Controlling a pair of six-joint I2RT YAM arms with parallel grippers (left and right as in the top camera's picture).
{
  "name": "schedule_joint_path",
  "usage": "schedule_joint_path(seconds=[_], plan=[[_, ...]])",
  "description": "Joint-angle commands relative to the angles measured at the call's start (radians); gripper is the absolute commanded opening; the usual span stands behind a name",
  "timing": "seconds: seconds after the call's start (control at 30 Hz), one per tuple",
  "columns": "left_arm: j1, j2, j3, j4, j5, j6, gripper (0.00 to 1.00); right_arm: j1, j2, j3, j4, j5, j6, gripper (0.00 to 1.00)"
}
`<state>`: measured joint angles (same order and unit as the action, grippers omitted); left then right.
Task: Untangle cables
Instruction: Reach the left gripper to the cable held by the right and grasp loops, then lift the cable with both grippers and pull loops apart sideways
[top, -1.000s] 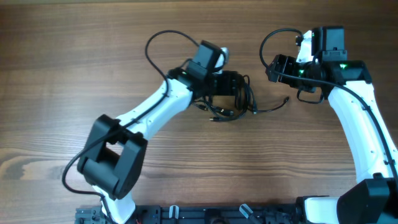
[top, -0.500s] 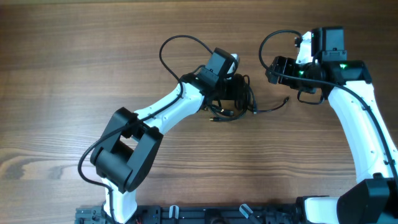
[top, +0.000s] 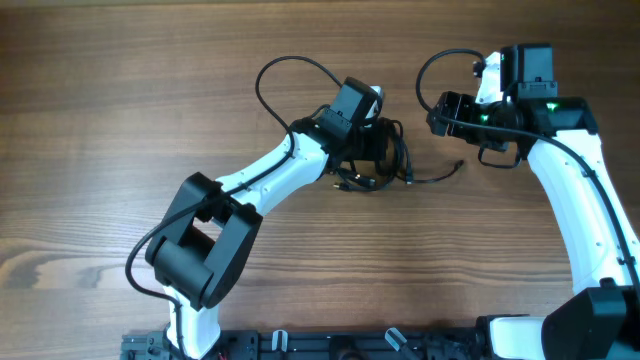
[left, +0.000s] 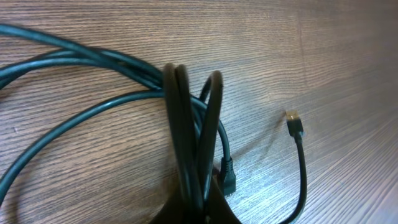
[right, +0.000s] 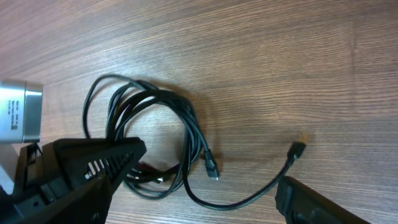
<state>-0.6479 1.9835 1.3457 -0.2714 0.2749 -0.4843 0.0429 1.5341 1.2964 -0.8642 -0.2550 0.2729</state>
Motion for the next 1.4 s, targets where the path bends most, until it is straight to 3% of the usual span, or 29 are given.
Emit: schedule_joint_path(seconds=[0.0, 0.13, 0.23, 0.37, 0.5, 0.8, 1.17, 1.37], plan=[[0.000, 0.011, 0.001, 0.006, -0.013, 0.046, 0.04, 0.003, 0.005, 0.006, -0.001, -0.076, -0.069, 0.86], [0.027, -0.064, 0.001, -0.005, 0.071, 0.185, 0.04, 0.003, 0.005, 0.006, -0.001, -0.160, -0.150, 0.84], [0.070, -0.160, 0.001, -0.013, 0.137, 0.190, 0.04, 0.003, 0.005, 0.006, 0.007, -0.235, -0.208, 0.78], [0.140, -0.261, 0.001, -0.026, 0.331, 0.189, 0.04, 0.003, 0.005, 0.006, 0.020, -0.342, -0.269, 0.69], [0.183, -0.275, 0.001, -0.075, 0.479, 0.189, 0.04, 0.003, 0.005, 0.006, 0.045, -0.385, -0.273, 0.67], [0.225, -0.275, 0.001, -0.109, 0.503, 0.153, 0.04, 0.022, 0.024, 0.004, 0.036, -0.407, -0.351, 0.67], [0.314, -0.275, 0.001, -0.069, 0.708, 0.132, 0.04, 0.043, 0.149, 0.004, 0.039, -0.397, -0.352, 0.54], [0.325, -0.275, 0.001, -0.060, 0.731, 0.121, 0.04, 0.043, 0.149, 0.004, 0.069, -0.549, -0.352, 0.26]])
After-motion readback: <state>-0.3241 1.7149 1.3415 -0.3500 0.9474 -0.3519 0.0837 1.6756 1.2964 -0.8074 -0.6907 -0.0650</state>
